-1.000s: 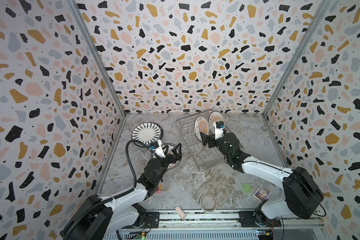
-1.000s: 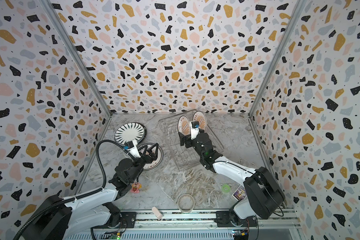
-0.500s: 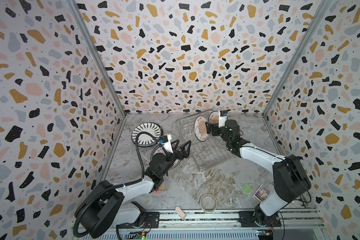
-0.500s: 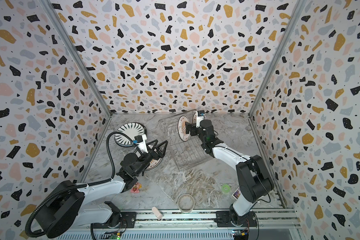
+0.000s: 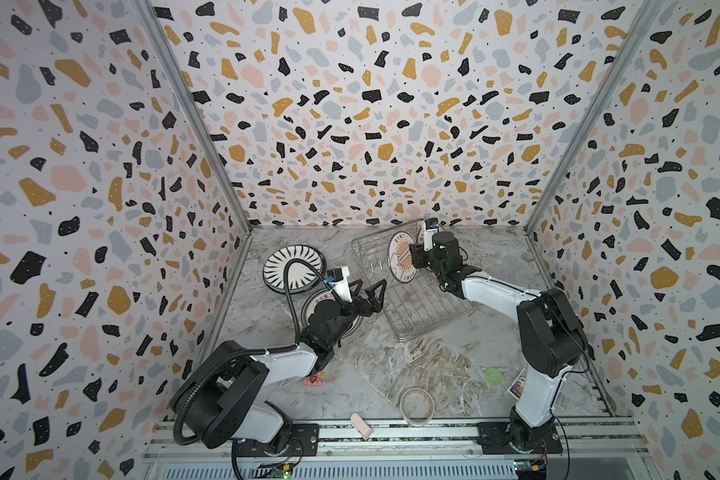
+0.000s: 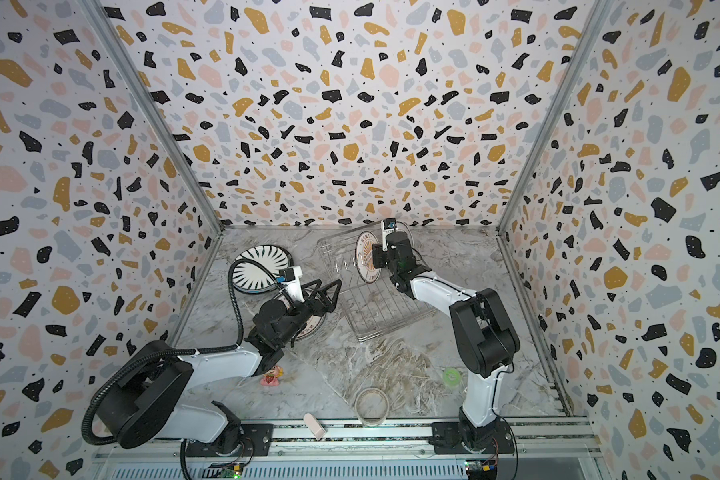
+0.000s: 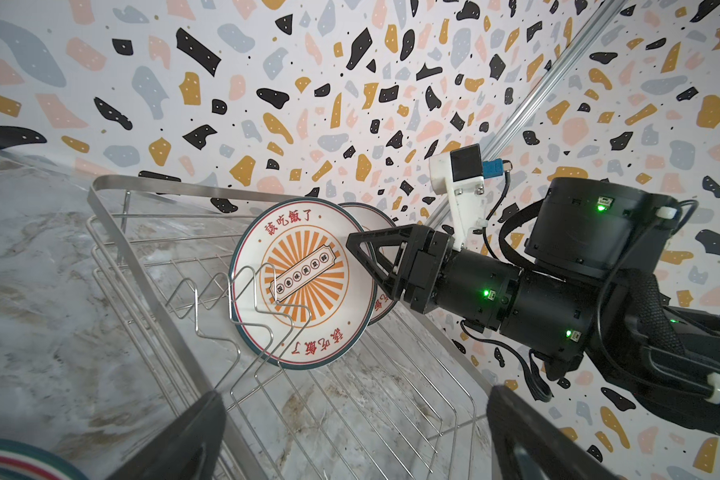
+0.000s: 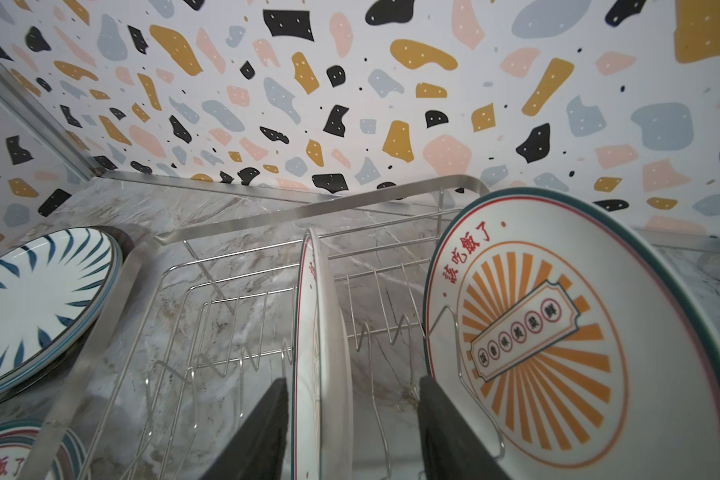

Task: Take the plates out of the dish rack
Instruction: 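Withdraw the left gripper while the right gripper reaches into the rack toward another sunburst plate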

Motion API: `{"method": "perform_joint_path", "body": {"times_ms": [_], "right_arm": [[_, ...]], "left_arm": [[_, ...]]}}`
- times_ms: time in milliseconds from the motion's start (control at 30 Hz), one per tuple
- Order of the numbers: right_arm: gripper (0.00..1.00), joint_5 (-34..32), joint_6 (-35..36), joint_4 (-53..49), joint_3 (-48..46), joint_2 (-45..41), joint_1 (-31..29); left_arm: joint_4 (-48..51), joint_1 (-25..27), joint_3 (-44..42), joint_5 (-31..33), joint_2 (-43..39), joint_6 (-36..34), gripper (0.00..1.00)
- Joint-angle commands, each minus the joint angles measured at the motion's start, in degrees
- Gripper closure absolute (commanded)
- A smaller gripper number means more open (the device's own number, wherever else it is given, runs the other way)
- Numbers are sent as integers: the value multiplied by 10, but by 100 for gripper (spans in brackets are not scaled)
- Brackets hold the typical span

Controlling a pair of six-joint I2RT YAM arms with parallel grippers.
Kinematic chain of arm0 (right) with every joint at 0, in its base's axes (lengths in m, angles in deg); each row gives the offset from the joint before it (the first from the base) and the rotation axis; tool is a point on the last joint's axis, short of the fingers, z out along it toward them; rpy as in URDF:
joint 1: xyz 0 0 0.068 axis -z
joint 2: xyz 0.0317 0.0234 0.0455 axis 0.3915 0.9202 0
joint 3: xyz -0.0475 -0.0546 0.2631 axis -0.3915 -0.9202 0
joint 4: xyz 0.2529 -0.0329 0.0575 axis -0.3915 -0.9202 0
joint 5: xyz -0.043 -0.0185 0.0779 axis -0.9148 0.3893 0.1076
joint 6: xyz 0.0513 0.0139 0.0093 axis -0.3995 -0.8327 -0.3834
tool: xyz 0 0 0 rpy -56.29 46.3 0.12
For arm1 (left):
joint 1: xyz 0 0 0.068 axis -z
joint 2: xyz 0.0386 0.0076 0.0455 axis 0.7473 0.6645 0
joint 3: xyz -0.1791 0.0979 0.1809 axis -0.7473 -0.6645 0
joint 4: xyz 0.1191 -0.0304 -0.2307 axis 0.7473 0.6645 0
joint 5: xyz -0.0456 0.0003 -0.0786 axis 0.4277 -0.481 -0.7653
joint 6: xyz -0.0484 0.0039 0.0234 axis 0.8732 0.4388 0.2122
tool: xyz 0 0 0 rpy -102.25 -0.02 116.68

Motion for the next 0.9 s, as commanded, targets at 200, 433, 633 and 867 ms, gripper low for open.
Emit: {"method": "perform_joint_path", "body": {"times_ms": [200,433,633,867], "right_arm": [[70,-108,22,-61,69,38,-35],[78,-100,20,-59,69,45,-36],[86,-108,23,-57,75,37,-39],[92,-119,32,-54,77,16,-45]], "left_arm": [[-37,1,2,-6,-5,1,0],[-37,1,-9,3,-13,3,0],[-43,1,-11,0,-5,9,0],[-52,1,-22,-13,-17,8,0]]}}
